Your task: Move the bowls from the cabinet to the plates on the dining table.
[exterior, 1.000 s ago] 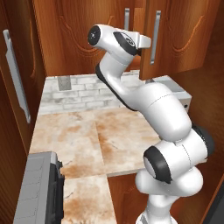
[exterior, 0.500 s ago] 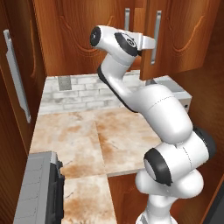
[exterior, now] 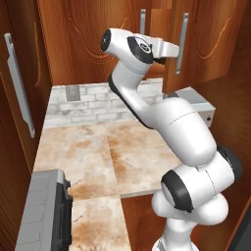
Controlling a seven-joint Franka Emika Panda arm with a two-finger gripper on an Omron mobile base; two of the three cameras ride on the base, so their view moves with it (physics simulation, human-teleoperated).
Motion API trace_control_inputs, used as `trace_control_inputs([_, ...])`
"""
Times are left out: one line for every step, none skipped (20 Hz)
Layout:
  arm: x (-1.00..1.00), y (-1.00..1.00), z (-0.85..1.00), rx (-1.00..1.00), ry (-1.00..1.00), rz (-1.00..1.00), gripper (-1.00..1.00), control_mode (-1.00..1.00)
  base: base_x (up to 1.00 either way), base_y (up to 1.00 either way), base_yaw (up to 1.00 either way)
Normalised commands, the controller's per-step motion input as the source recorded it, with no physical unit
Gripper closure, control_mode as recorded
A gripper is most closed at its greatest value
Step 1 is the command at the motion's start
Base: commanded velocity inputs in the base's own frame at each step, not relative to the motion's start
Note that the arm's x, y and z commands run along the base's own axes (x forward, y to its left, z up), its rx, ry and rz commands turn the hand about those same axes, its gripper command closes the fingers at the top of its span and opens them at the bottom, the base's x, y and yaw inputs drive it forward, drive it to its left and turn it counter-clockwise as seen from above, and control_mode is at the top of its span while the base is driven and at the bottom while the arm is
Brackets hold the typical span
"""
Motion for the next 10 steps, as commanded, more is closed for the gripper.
trace_control_inputs([-0.52,-0.39,0.0,0.0,0.0,-0.1,1.0,-1.0,0.0,0.0,0.0])
trace_control_inputs([-0.6,-0.4,0.0,0.0,0.0,-0.07,1.0,-1.0,0.0,0.0,0.0])
trace_control_inputs([-0.64,-0.4,0.0,0.0,0.0,-0.04,1.0,-1.0,0.0,0.0,0.0])
trace_control_inputs([-0.66,-0.4,0.0,0.0,-0.01,-0.02,1.0,-1.0,0.0,0.0,0.0])
trace_control_inputs([-0.68,-0.41,0.0,0.0,-0.02,-0.01,1.0,-1.0,0.0,0.0,0.0])
trace_control_inputs([-0.68,-0.44,0.0,0.0,-0.02,0.0,1.0,-1.0,0.0,0.0,0.0])
trace_control_inputs([-0.67,-0.44,0.0,0.0,-0.03,0.0,1.0,-1.0,0.0,0.0,0.0])
trace_control_inputs([-0.66,-0.45,0.0,0.0,-0.03,0.0,1.0,-1.0,0.0,0.0,0.0])
trace_control_inputs([-0.65,-0.46,0.0,0.0,-0.02,0.0,1.0,-1.0,0.0,0.0,0.0])
trace_control_inputs([-0.65,-0.47,0.0,0.0,-0.03,0.0,1.0,-1.0,0.0,0.0,0.0])
